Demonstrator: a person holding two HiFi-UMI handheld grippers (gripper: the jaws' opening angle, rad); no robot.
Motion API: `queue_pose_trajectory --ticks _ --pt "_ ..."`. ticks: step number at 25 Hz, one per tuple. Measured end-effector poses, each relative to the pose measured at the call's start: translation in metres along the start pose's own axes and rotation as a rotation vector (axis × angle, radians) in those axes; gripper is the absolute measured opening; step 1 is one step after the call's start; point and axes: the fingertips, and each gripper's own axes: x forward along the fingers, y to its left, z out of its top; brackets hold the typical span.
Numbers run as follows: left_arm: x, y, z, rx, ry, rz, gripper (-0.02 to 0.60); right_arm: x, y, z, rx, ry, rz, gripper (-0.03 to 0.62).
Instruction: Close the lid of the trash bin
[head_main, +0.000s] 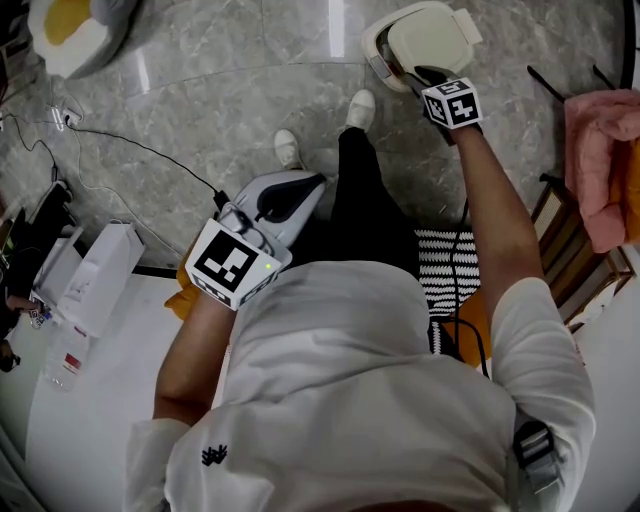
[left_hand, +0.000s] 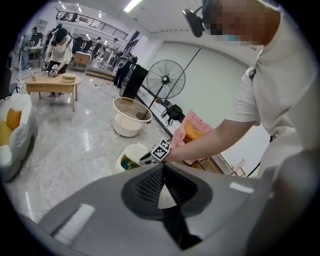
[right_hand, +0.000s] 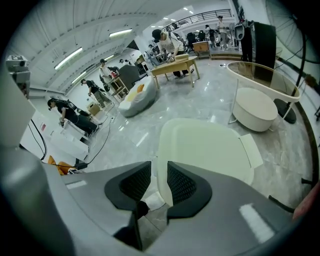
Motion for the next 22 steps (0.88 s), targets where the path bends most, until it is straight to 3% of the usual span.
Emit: queue_pose_trajectory --ticks 18,22 --pt "0.0 0.018 -0.034 -0.086 0.011 0.033 0.058 0.055 -0.003 -0.027 -0.007 0.05 -0.022 0.058" --pt "0.001 0.024 -0.039 -0.074 -0.005 0.039 0.058 0.065 -0.005 -0.031 -0.014 0.06 -0.031 0.047"
